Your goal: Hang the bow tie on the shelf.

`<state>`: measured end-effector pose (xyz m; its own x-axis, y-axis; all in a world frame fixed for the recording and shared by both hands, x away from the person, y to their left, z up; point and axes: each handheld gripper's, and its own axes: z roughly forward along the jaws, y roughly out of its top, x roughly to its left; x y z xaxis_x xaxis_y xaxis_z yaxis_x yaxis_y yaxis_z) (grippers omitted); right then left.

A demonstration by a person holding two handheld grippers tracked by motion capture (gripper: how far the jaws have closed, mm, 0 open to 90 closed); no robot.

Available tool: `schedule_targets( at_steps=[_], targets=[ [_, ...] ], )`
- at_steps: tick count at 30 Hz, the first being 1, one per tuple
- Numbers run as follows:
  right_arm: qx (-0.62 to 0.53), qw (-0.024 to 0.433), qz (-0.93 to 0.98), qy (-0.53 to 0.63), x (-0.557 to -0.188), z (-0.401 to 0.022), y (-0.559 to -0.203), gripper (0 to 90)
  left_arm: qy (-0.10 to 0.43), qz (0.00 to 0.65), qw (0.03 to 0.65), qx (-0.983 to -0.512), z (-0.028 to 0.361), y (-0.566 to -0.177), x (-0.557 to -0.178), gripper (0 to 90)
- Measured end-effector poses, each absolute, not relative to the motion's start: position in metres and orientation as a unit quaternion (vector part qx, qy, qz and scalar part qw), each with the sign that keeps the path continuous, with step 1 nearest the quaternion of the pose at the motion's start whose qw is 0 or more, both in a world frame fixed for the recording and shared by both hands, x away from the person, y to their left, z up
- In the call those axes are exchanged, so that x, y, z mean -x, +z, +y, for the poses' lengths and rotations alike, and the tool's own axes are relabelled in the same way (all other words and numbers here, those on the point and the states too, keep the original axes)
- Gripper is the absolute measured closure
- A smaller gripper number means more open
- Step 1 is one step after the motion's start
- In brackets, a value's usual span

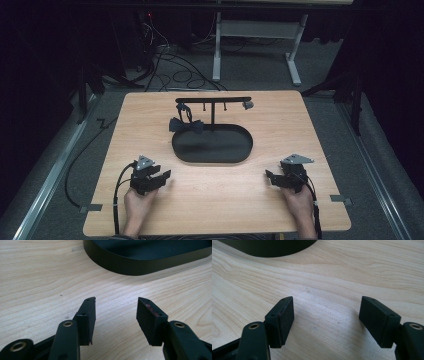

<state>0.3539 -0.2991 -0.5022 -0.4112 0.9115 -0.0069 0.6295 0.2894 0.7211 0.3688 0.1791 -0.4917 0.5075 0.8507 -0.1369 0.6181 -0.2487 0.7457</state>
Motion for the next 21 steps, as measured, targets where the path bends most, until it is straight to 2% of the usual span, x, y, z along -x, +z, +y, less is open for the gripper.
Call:
schedule_targets(
  at_steps=[21],
  targets=[
    [-0.498,0.215,0.774,0.328,-0.3539,-0.2992,-0.5022,29.5,0.172,0.476,0.373,-0.778,0.1779,-0.4987,-0.3742,50.1]
  ],
)
